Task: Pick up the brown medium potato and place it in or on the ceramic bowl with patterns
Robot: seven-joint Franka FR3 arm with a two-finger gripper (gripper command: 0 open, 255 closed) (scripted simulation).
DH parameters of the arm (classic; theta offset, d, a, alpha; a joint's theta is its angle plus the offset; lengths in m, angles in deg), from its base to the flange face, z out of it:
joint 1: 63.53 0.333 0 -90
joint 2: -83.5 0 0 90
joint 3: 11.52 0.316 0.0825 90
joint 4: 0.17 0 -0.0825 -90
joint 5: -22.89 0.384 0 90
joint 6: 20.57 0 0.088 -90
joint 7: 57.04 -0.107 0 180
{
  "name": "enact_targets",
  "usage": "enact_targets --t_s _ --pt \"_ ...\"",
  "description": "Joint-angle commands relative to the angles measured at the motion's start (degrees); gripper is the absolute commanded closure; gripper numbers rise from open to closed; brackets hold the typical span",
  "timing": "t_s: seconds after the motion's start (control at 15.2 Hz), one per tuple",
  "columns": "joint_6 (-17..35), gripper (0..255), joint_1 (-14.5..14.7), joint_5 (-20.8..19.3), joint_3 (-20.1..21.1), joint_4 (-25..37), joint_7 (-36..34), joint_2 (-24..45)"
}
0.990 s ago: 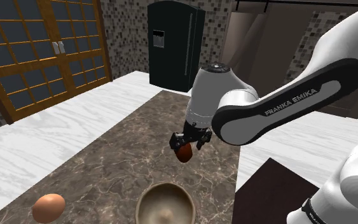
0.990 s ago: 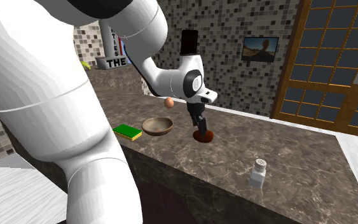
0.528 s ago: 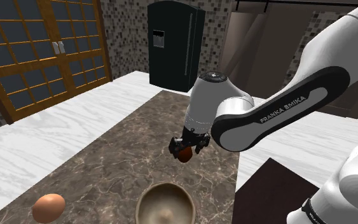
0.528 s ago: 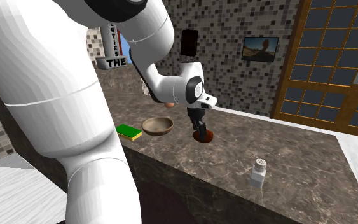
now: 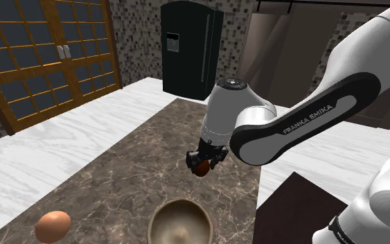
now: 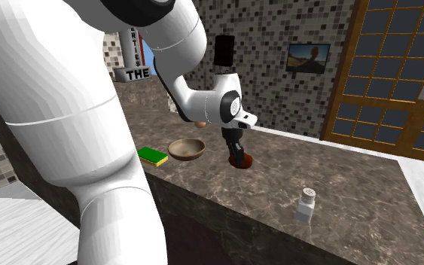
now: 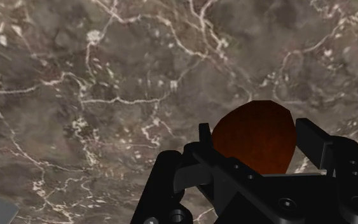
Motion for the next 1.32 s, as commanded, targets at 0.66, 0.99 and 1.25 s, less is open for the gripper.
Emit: enact_targets --t_s 0.66,0.99,1.25 --pt "-3.4 255 0.9 2.8 -0.8 1.0 2.3 -2.9" --pt "-7.7 255 1.7 5.2 -1.8 2.6 4.4 -6.0" --pt "-11.2 255 2.3 6.6 -2.7 4.1 5.6 -8.1"
